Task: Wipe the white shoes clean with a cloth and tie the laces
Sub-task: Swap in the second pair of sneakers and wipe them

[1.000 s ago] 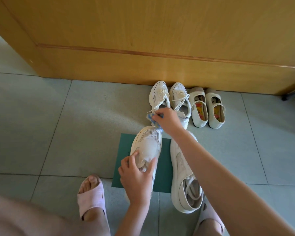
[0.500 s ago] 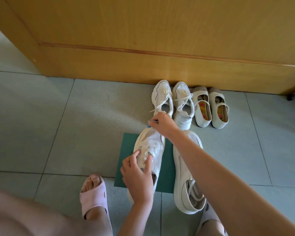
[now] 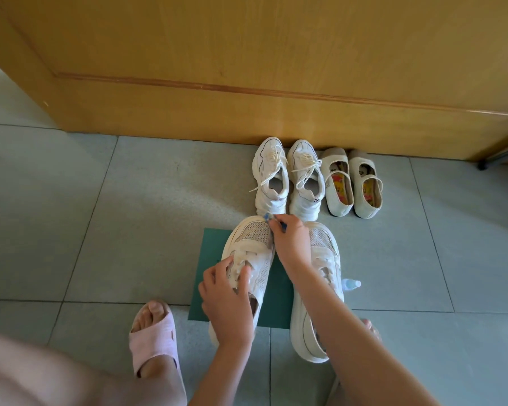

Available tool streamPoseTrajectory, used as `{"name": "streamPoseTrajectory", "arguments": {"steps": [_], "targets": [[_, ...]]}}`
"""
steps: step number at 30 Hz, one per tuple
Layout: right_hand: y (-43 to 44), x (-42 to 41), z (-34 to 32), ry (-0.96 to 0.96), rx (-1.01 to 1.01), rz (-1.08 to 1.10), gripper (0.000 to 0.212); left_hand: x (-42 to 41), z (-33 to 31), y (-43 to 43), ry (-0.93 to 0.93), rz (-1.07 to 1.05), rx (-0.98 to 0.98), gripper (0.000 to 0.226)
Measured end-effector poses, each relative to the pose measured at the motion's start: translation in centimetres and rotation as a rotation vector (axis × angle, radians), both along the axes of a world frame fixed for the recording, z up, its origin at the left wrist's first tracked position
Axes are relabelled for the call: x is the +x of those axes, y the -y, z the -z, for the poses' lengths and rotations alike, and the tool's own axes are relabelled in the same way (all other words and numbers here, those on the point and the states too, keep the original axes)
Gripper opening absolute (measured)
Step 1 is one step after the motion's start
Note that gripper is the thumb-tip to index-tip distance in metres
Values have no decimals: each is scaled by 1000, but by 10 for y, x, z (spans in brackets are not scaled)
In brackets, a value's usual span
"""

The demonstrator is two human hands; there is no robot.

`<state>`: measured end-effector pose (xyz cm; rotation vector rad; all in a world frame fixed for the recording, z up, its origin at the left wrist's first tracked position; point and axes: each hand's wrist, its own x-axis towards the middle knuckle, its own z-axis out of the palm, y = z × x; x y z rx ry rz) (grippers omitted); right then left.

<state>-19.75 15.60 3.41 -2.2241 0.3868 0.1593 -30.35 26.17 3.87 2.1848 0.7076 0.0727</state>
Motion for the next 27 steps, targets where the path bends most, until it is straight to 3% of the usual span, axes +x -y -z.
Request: {"name": "streamPoseTrajectory", "arguments": {"steps": [10, 19, 24, 27], "targets": [[-9, -47, 0, -24, -10, 127, 24, 0, -1, -1, -5, 51, 7, 39], [-8, -67, -8, -131, -1, 69, 26, -1, -4, -3, 0, 63, -15, 40], [4, -72, -29, -306, 19, -41, 28, -1, -6, -6, -22, 79, -30, 40], [14, -50, -46, -144, 188, 140, 25, -1, -7, -5, -38, 71, -41, 39]]}}
